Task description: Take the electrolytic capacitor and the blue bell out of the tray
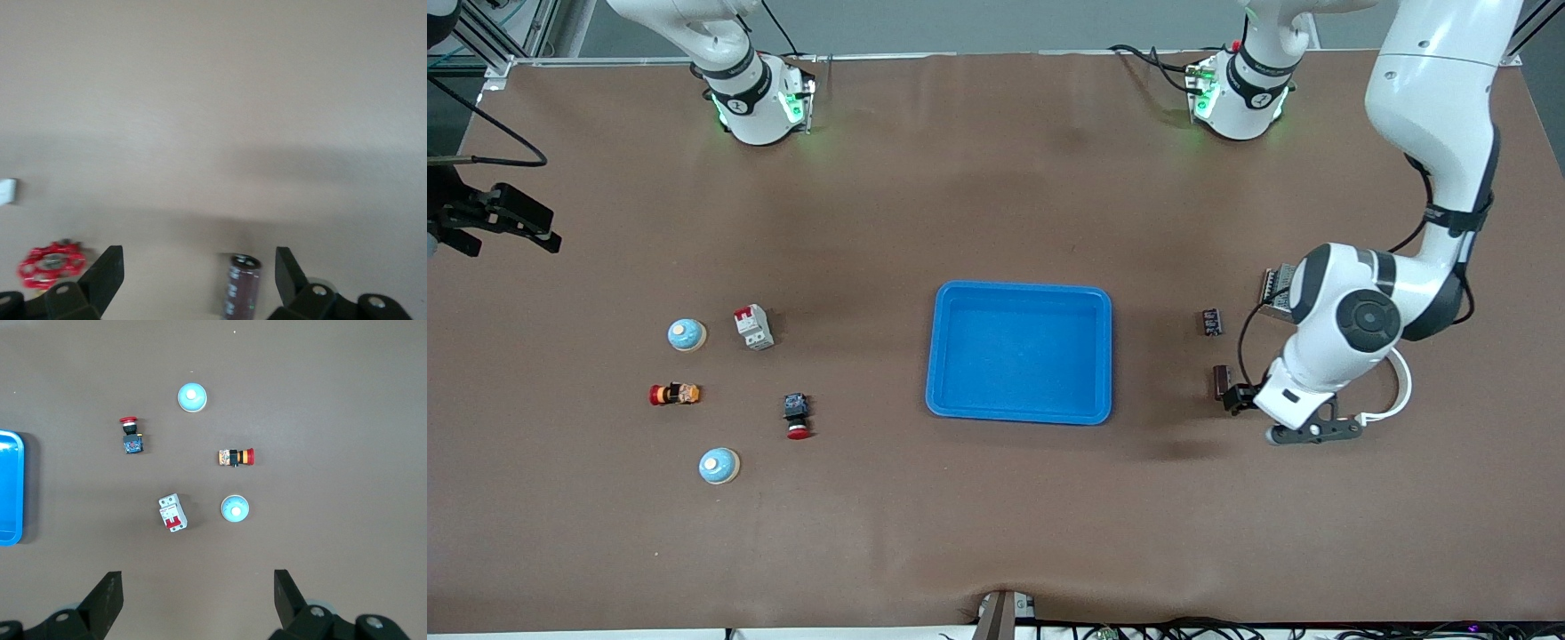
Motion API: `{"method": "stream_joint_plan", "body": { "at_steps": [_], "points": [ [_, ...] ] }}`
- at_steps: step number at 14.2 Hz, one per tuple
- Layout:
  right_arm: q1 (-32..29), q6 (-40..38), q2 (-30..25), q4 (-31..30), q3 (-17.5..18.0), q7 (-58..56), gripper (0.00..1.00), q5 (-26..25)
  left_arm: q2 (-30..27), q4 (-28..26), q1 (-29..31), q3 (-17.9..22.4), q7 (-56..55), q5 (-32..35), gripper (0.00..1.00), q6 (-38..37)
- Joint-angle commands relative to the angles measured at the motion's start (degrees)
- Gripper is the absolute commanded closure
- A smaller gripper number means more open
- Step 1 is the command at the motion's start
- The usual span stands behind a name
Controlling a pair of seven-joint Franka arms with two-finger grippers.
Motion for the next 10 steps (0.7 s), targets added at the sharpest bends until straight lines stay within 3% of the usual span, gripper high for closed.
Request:
{"method": "stream_joint_plan", "body": {
  "at_steps": [1,5,10],
  "points": [
    [-0.7,-0.2,-0.1,1.0,0.5,-0.3,0.00,-0.5,-1.9,5.6,0.6,-0.3,-0.5,0.2,0.00,-9.4],
    [-0.8,-0.2,-0.1,1.2,0.5,-0.3,0.00,-0.4,-3.9,11.7,0.6,-0.3,-0.9,0.1,0.00,-20.0],
    [-0.6,-0.2,0.3,1.3,0.5,-0.3,0.00,-0.3,-10.7,11.9,3.0,-0.7,-0.1,-1.3,0.00,-28.1]
  ]
}}
